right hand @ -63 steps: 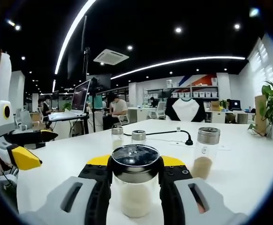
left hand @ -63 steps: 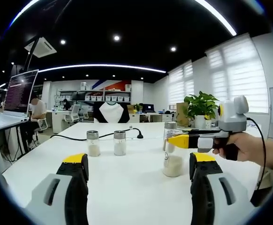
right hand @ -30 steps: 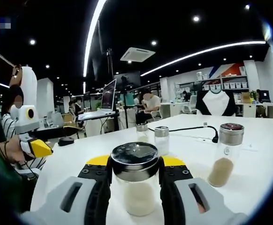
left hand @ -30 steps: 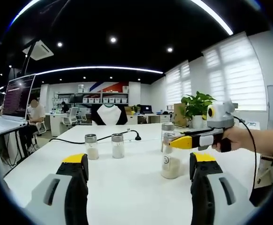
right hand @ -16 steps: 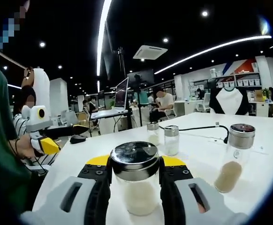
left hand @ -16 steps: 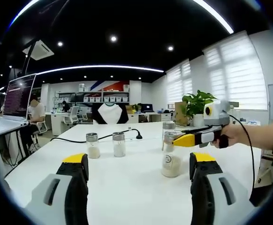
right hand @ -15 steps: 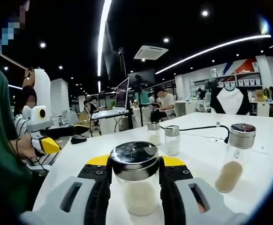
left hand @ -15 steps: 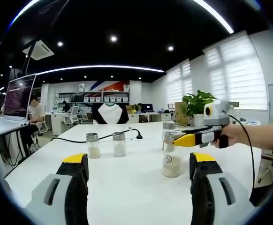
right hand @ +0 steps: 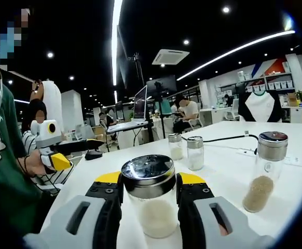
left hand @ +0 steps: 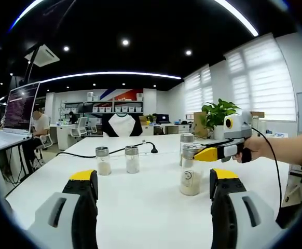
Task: Rotate the seasoning bottle until the label or dispensing opening points toward the visible target arrow and the bottle remains upright within the marked orientation range
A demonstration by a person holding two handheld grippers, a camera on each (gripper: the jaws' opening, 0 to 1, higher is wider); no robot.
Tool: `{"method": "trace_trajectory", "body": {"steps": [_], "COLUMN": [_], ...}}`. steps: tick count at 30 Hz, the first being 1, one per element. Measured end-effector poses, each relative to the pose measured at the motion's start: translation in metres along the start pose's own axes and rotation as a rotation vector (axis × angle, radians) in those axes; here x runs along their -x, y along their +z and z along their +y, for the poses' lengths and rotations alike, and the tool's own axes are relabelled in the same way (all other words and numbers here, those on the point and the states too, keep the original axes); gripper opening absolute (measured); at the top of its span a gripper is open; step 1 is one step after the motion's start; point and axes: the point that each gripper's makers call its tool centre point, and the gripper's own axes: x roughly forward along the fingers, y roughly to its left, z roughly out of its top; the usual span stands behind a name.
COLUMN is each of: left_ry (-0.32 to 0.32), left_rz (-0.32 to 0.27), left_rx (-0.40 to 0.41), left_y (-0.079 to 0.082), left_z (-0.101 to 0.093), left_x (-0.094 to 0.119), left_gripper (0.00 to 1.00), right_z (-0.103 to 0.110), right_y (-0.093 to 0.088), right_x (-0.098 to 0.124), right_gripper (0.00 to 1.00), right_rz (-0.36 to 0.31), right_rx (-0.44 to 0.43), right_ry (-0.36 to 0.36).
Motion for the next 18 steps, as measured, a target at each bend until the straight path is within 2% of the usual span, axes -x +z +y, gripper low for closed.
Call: {"method": "trace_trajectory", "body": {"steps": [6,10,14,18], "left_ry": [0.009,0.009,0.008,0.005], "left_rz": [0.004,0.006,0.002,0.008], "left_rx": [0.004,0.005,0.004,0.006], "left_y": [-0.001,-0.001,0.0,-0.001], "left_z": [0.002,0.001,0.001,0.0], "left_x": [-0.001,-0.002,-0.002,-0.003], "left_gripper": [0.93,0.93,0.93,0.93], "right_z": [-0.002,-0.013,-0.013,-0.01], "right_y": [0.0,-0.003,0.001,0.001], "right_x": [-0.001,0.001,0.007,0.012], "right_gripper": [0.41,0.53,0.56,0.57], "right_rz": [0.005,-0.003,-0.036,-0.035], "right_rx": [-0.034,-0.078,-0.064,-0.037], "right_ry": [-0.024,-0.097,-0.14,-0.181]}}
